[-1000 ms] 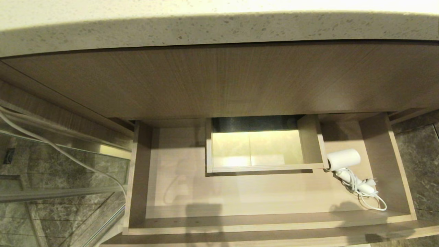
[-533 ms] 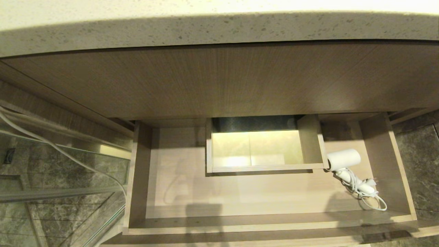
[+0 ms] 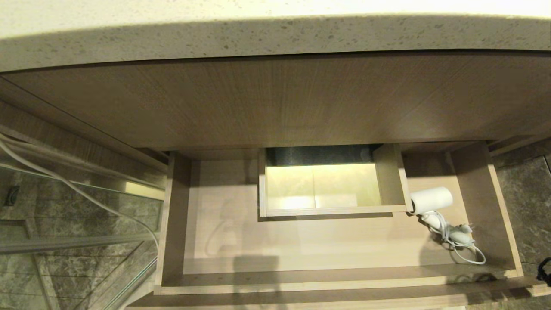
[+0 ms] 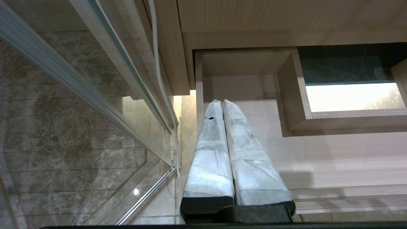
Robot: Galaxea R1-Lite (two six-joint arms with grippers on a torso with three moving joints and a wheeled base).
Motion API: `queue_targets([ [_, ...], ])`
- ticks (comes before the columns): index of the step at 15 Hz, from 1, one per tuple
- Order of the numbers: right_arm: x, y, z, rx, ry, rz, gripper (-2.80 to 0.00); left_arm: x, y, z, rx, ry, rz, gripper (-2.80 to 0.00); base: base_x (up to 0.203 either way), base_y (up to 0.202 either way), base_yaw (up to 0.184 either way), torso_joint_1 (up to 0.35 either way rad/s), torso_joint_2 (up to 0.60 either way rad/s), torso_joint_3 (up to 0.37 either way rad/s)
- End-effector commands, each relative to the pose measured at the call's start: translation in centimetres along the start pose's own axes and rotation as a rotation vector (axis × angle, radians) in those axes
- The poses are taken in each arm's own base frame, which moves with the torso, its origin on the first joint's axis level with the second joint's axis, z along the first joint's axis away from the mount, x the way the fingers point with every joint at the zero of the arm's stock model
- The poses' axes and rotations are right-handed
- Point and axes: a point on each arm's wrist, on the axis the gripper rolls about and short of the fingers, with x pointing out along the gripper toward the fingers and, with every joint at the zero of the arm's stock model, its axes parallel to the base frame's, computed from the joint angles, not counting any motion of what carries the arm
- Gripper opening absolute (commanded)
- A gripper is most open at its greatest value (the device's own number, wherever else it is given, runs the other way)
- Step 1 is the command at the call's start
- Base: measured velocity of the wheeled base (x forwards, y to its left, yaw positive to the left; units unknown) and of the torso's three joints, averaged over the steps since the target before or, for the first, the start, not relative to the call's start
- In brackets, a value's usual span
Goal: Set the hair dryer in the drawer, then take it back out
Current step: Close the drawer
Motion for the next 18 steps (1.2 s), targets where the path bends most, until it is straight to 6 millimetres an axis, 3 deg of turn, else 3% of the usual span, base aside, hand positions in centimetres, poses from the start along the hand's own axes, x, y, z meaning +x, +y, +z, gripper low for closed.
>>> queue_targets([
  [1, 2.3, 0.0, 2.0, -0.032, -0.009, 0.0, -2.8, 0.1, 0.0, -1.1, 0.0, 0.038, 0.001, -2.8, 0.0, 0.0, 0.0, 0.0, 0.0, 0.0],
  [6, 3.4, -0.8, 5.8, -0.018, -0.138, -0.042, -2.8, 0.1, 0.0, -1.1, -0.001, 0.038, 0.001, -2.8, 0.0, 0.0, 0.0, 0.0, 0.0, 0.0],
  [18, 2.4, -1.5, 7.8, 0.002, -0.346, -0.082, -2.8, 0.1, 0.0, -1.1, 0.0, 0.039, 0.001, -2.8, 0.0, 0.0, 0.0, 0.0, 0.0, 0.0],
])
